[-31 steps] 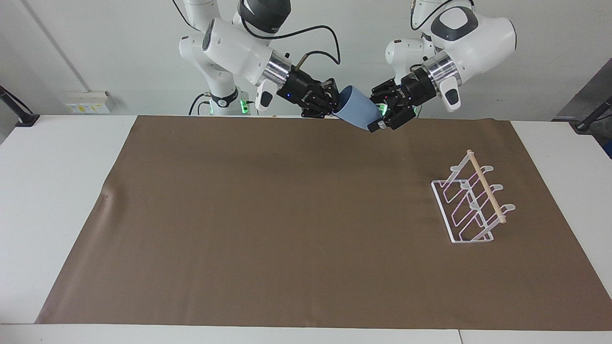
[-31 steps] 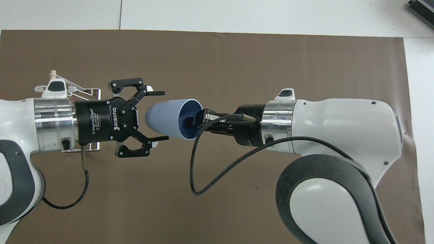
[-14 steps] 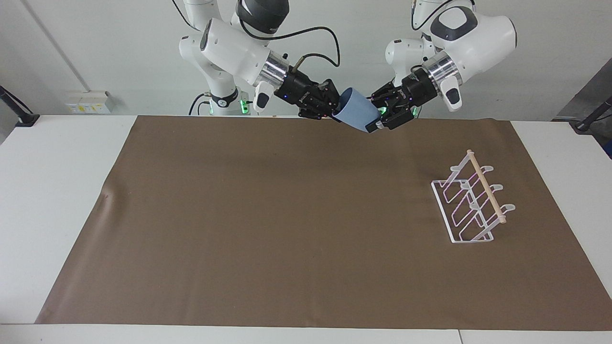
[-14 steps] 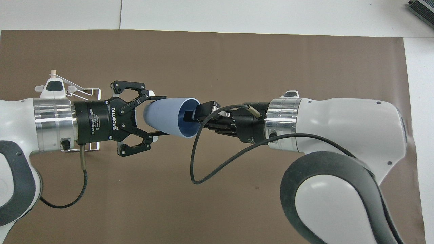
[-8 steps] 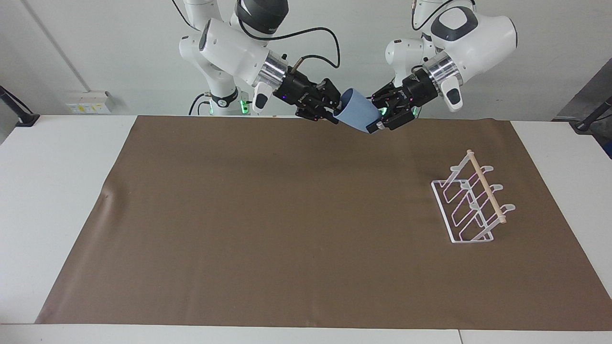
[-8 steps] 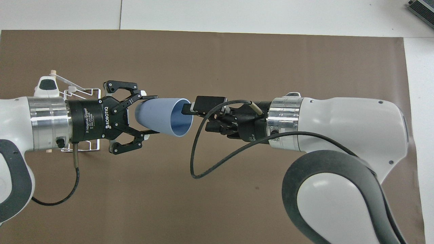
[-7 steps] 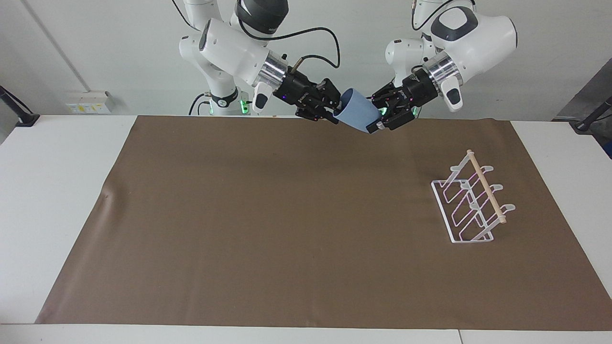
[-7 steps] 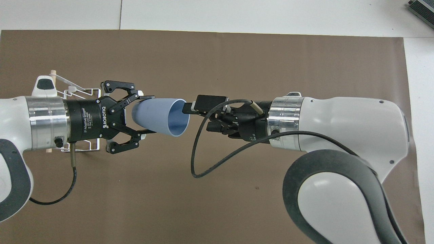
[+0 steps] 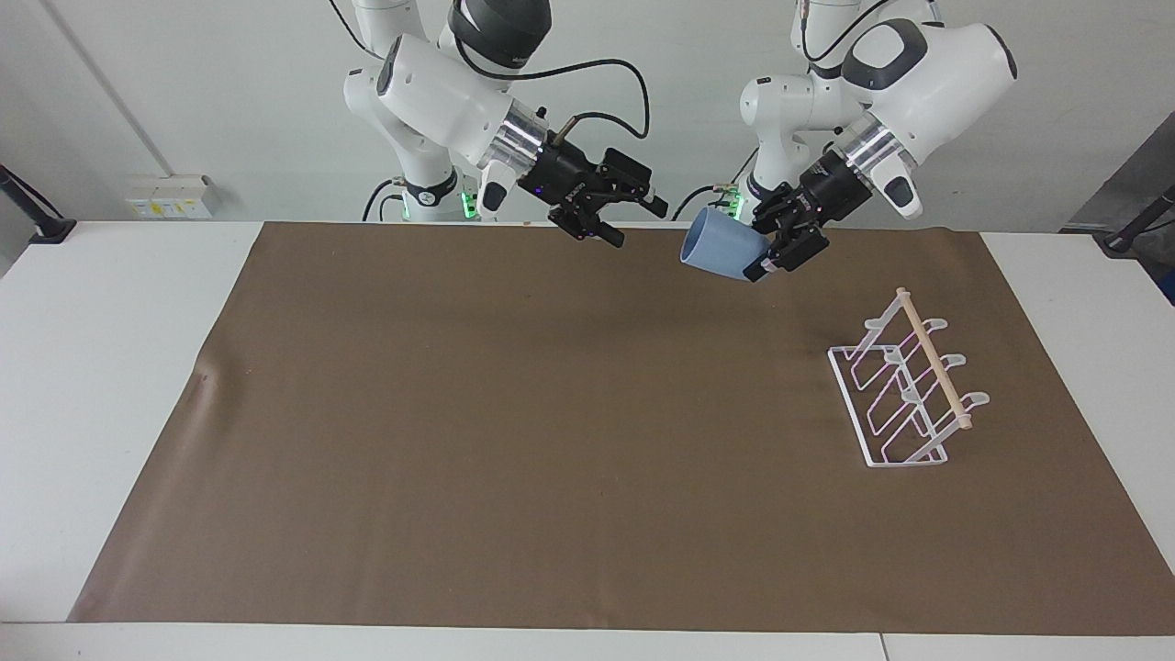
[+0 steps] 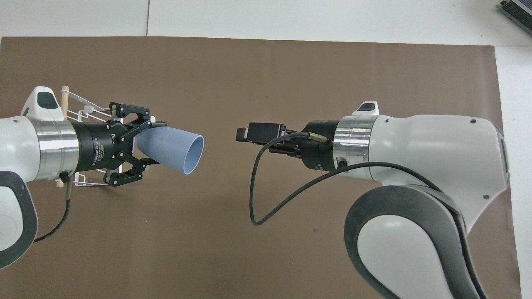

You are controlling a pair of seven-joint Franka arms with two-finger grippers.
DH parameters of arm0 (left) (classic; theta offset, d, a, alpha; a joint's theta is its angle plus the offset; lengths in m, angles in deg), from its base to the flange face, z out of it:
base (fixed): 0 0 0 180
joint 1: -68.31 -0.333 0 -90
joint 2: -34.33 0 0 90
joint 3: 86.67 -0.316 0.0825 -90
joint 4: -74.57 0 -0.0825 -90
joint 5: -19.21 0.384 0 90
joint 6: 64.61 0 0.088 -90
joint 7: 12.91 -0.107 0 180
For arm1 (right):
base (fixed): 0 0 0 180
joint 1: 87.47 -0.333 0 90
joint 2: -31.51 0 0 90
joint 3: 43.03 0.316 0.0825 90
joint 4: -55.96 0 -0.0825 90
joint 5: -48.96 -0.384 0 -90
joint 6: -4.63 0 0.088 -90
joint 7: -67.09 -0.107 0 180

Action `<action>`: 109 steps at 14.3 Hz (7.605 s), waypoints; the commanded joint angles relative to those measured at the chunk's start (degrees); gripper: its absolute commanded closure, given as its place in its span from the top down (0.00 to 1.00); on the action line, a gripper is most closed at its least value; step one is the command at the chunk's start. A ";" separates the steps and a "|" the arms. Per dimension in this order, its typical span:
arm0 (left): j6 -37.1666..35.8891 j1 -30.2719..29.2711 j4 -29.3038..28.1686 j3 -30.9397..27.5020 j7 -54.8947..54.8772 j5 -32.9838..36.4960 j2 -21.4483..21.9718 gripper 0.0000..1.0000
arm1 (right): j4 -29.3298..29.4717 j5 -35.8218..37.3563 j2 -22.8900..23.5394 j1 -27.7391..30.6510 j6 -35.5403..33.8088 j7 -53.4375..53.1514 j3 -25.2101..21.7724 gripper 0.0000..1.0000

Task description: Hang cup on cup holder

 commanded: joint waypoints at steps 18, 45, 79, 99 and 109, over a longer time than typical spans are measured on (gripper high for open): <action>20.16 -5.41 10.15 -0.41 -14.13 63.10 -11.94 0.00 | -0.89 54.54 0.52 2.13 -3.78 40.84 -21.14 1.00; 33.71 -11.13 -7.25 -0.67 -13.96 67.26 -10.89 0.00 | 13.44 52.71 1.04 1.43 -37.88 10.88 -27.12 1.00; -26.75 -8.58 18.33 -0.93 -71.07 34.32 -6.59 1.00 | 12.91 52.18 0.96 1.69 -36.83 3.13 -27.03 1.00; -29.13 -8.67 21.93 -0.93 -70.46 27.10 -6.32 1.00 | 12.91 52.18 0.96 1.69 -36.83 3.13 -26.94 1.00; -29.31 -8.67 20.18 -0.84 -73.11 27.36 -5.36 1.00 | 12.91 52.18 0.96 1.69 -36.83 3.13 -26.94 1.00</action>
